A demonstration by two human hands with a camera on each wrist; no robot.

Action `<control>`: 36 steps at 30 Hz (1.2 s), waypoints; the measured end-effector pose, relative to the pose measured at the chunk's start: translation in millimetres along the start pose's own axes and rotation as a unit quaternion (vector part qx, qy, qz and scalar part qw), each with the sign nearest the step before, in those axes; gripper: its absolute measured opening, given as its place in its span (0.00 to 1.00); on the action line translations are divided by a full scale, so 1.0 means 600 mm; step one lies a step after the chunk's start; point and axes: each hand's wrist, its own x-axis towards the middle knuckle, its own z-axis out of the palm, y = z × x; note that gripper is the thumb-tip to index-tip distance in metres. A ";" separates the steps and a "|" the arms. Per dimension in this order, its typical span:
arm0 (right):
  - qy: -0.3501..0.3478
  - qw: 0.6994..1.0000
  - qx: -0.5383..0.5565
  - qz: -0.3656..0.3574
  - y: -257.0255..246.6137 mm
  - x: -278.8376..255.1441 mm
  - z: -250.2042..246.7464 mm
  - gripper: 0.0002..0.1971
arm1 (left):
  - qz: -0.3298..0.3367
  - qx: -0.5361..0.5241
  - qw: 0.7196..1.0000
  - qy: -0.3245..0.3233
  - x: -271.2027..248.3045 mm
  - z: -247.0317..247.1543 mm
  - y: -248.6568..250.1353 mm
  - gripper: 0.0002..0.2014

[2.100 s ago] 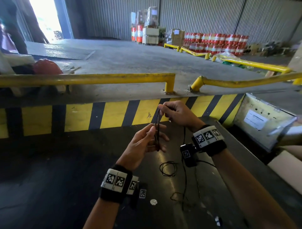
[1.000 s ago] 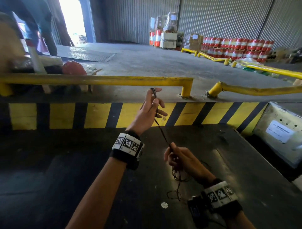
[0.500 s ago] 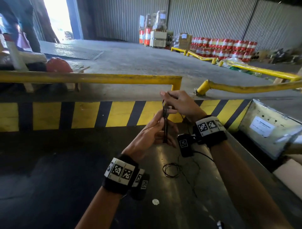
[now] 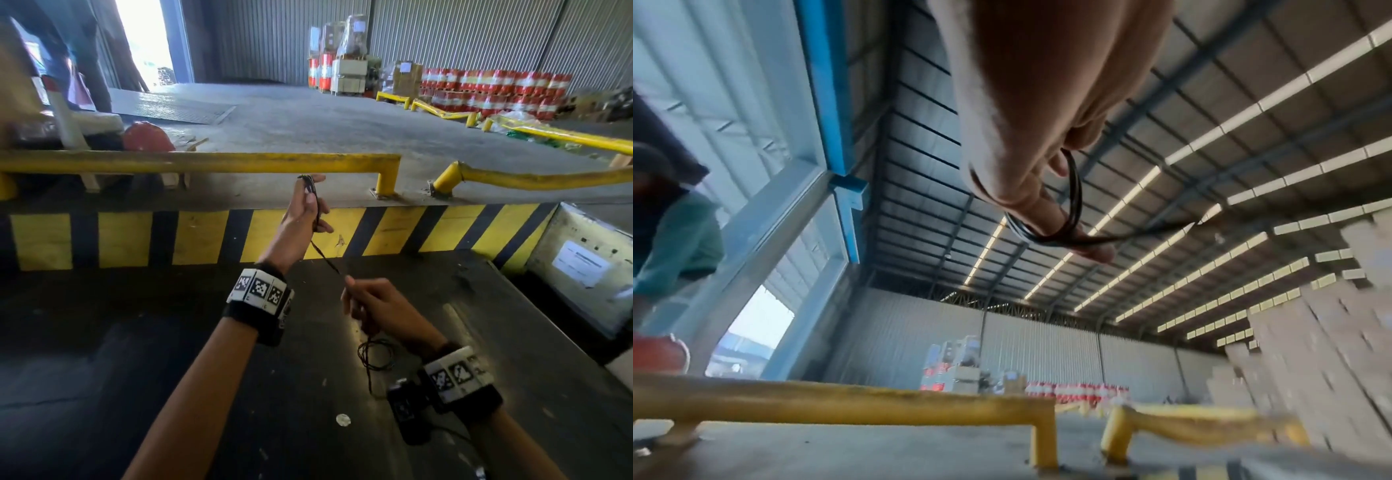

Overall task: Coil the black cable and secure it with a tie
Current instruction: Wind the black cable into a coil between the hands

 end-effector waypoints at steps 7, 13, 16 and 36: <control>0.073 0.966 -0.207 -0.135 -0.166 0.061 -0.136 0.13 | -0.059 0.003 0.989 -0.138 -0.064 0.045 -0.023 0.21; 0.018 0.978 -0.183 -0.098 -0.119 0.157 -0.137 0.12 | -0.064 -0.168 0.968 -0.178 -0.114 0.052 0.030 0.19; 0.028 0.993 -0.094 -0.066 -0.039 0.161 -0.098 0.16 | -0.052 -0.201 0.966 -0.155 -0.112 0.032 0.044 0.20; -0.042 0.956 -0.268 -0.115 -0.153 0.076 -0.115 0.11 | -0.097 0.052 0.979 -0.172 -0.078 0.018 -0.032 0.20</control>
